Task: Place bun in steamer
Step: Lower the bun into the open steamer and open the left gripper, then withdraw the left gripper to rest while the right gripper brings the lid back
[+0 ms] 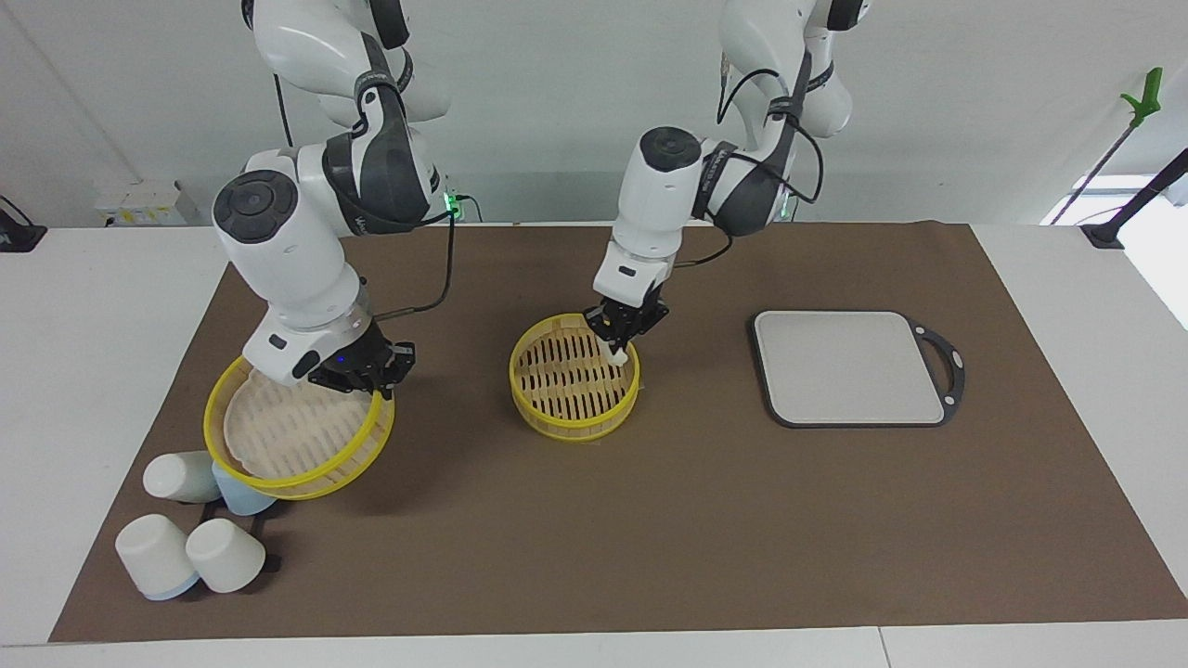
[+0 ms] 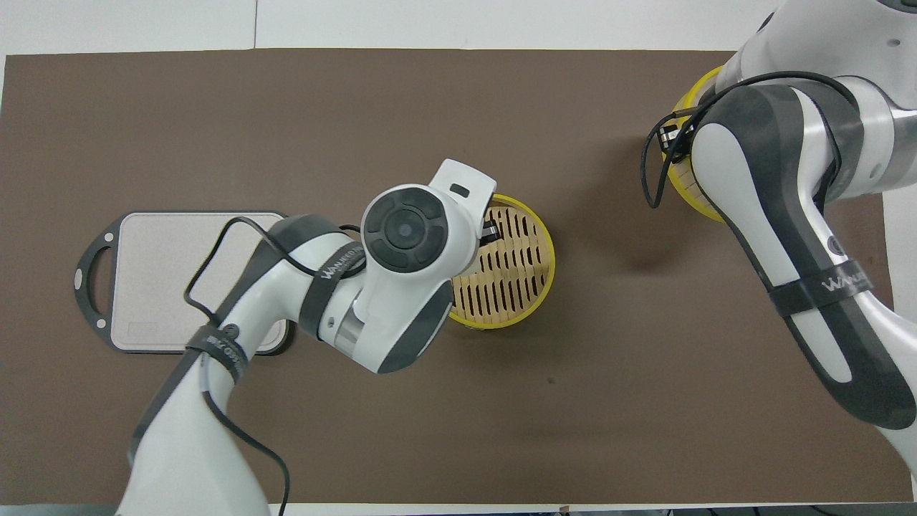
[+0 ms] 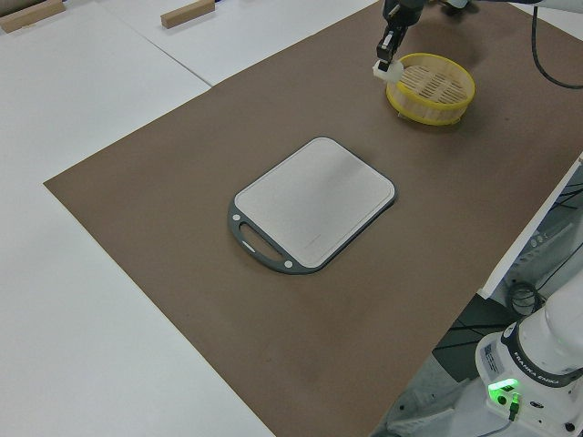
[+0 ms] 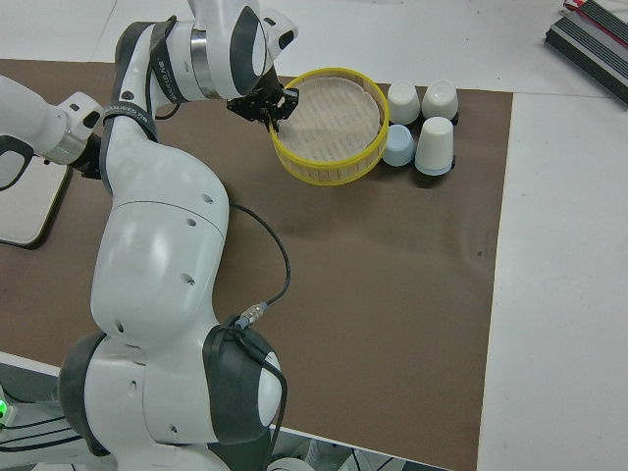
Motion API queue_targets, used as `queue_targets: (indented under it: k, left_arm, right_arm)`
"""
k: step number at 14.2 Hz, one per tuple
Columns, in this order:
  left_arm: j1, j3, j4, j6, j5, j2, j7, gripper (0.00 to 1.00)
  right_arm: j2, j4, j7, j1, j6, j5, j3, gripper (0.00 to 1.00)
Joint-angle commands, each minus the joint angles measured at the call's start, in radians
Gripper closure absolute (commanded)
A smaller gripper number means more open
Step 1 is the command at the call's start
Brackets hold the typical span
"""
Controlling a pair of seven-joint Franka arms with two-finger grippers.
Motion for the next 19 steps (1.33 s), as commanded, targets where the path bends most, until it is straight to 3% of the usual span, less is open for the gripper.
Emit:
queue_targets:
  k: [1, 4, 8, 11, 15, 19]
  left_arm:
    - [-0.060, 0.026, -0.013, 0.067, -0.008, 0.056, -0.021, 0.97]
    - [-0.065, 0.026, -0.019, 0.109, -0.008, 0.084, -0.031, 0.81]
    - [-0.063, 0.026, -0.032, 0.115, -0.008, 0.084, -0.043, 0.08]
    - [-0.063, 0.026, -0.033, 0.113, -0.008, 0.083, -0.043, 0.00]
    - [-0.048, 0.030, -0.032, 0.087, -0.008, 0.060, -0.034, 0.00]
    - [0.093, 0.033, -0.018, -0.194, -0.008, -0.138, 0.102, 0.00]
  right_arm:
    - [-0.008, -0.006, -0.008, -0.007, 0.003, 0.012, 0.001, 1.00]
    - [-0.008, -0.010, -0.007, -0.013, 0.003, 0.014, 0.001, 1.00]
    - [-0.008, -0.010, -0.007, -0.012, 0.005, 0.014, 0.001, 1.00]
    - [-0.008, -0.010, -0.004, -0.012, 0.005, 0.014, 0.001, 1.00]
    - [-0.008, -0.010, -0.002, -0.012, 0.005, 0.015, 0.001, 1.00]
    - [-0.008, -0.010, 0.062, -0.001, 0.003, 0.017, 0.005, 1.00]
